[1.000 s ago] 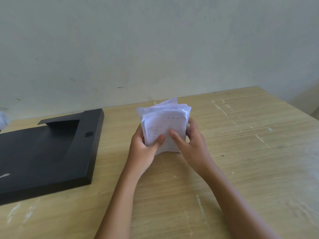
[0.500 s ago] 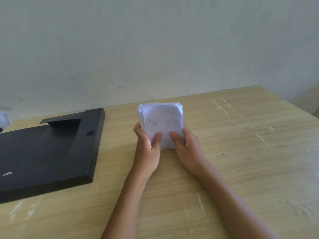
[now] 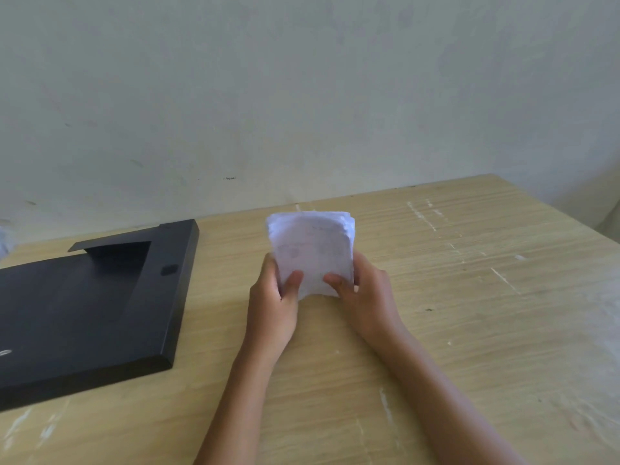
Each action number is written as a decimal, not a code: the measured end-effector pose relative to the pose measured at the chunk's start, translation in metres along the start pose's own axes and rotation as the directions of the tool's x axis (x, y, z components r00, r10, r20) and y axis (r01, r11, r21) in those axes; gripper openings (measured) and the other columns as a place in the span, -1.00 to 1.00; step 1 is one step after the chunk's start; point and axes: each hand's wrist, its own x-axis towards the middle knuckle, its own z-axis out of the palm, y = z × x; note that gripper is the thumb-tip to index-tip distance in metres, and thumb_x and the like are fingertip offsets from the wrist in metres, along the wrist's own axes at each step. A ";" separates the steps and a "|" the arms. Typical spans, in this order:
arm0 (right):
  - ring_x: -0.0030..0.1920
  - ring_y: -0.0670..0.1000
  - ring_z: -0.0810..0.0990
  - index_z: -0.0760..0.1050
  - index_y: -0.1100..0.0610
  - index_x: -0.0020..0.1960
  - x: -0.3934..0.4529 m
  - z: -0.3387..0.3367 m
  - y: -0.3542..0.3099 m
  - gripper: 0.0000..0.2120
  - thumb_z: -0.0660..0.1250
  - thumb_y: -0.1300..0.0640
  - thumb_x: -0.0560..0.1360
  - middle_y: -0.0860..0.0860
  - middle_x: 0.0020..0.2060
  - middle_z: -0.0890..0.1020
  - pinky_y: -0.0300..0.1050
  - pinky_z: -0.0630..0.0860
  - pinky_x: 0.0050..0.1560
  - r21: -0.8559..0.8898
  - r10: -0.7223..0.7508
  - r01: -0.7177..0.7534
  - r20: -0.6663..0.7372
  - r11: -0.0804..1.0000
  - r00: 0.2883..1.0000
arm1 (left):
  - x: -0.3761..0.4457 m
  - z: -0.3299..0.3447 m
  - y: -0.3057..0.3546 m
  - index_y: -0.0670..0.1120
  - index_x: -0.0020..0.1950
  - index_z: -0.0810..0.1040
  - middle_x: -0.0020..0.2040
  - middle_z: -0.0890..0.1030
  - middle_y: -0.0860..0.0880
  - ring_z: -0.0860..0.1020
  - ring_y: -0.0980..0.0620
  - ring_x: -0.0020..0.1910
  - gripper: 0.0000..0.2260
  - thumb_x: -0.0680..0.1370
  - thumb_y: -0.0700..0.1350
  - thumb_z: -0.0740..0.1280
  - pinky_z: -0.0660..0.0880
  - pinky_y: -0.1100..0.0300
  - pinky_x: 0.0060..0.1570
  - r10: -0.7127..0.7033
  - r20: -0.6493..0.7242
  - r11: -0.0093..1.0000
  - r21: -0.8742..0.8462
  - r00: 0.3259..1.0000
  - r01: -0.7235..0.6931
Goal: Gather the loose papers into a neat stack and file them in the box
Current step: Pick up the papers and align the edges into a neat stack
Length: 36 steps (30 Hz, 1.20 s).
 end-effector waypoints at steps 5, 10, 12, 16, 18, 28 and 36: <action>-0.12 -0.31 0.61 0.54 -0.02 0.17 0.004 -0.004 0.005 -0.67 0.50 0.16 0.45 -0.21 -0.10 0.66 -0.45 0.48 -0.18 0.005 0.099 -0.100 0.076 0.995 0.992 | 0.000 -0.002 0.000 0.03 0.25 0.53 -0.01 0.66 0.17 0.63 0.14 -0.04 -0.78 0.64 -0.19 0.34 0.47 0.26 -0.11 -0.078 0.096 0.997 0.033 0.992 0.076; 0.38 -0.03 0.44 0.14 -0.06 0.54 0.007 -0.026 -0.015 -0.07 0.60 -0.04 0.33 -0.03 0.45 0.36 -0.05 0.41 0.37 0.052 0.002 0.005 -0.143 0.999 0.990 | 0.003 -0.024 0.016 0.09 0.16 0.55 0.02 0.65 0.12 0.63 0.12 0.03 -0.76 0.63 -0.25 0.34 0.53 0.23 -0.02 0.048 0.121 0.995 0.085 0.991 -0.059; 0.49 -0.03 0.29 0.07 -0.03 0.58 0.004 -0.043 -0.030 0.04 0.61 -0.07 0.29 -0.03 0.51 0.27 -0.11 0.26 0.46 -0.143 -0.239 0.209 -0.250 0.968 0.938 | 0.004 -0.039 0.030 0.09 0.19 0.55 0.05 0.60 0.09 0.58 0.07 0.01 -0.72 0.62 -0.27 0.33 0.49 0.20 -0.03 0.194 0.129 0.946 0.238 0.972 -0.220; 0.17 -0.24 0.51 0.39 -0.14 0.35 0.003 -0.043 -0.041 -0.44 0.53 0.02 0.42 -0.07 0.19 0.58 -0.28 0.46 0.14 -0.109 -0.307 0.291 -0.186 0.951 0.933 | 0.002 -0.052 0.055 0.16 0.14 0.56 -0.03 0.52 0.20 0.51 0.21 -0.09 -0.65 0.60 -0.32 0.33 0.40 0.41 -0.19 0.361 0.202 0.826 0.384 0.910 -0.413; -0.26 -0.21 0.50 0.56 0.03 -0.04 0.006 -0.036 -0.033 -0.92 0.45 0.11 0.51 -0.06 -0.24 0.64 -0.13 0.45 -0.24 -0.008 -0.203 0.205 -0.184 0.979 0.962 | 0.001 -0.047 0.055 0.15 0.24 0.53 0.05 0.56 0.24 0.53 0.30 0.01 -0.63 0.59 -0.28 0.39 0.39 0.51 -0.06 0.367 0.123 0.878 0.281 0.922 -0.387; -0.05 -0.06 0.66 0.57 0.02 0.11 0.006 -0.029 -0.015 -0.83 0.35 0.24 0.58 0.03 -0.01 0.70 -0.11 0.60 -0.09 0.395 0.135 -0.096 -0.073 0.913 0.988 | -0.001 -0.014 0.032 0.08 0.12 0.55 0.05 0.68 0.12 0.64 0.26 0.01 -0.84 0.65 -0.18 0.33 0.52 0.40 -0.06 -0.034 -0.022 0.972 -0.233 0.999 0.028; -0.05 0.02 0.72 0.39 -0.14 0.24 0.007 -0.030 -0.014 -0.41 0.34 0.47 0.46 -0.31 -0.03 0.62 0.04 0.66 -0.04 0.242 0.037 -0.032 -0.014 0.970 0.999 | 0.001 -0.022 0.024 0.17 0.26 0.43 0.07 0.57 0.28 0.52 0.50 0.05 -0.66 0.62 -0.21 0.37 0.45 0.53 -0.05 0.050 -0.035 0.999 -0.001 0.998 -0.050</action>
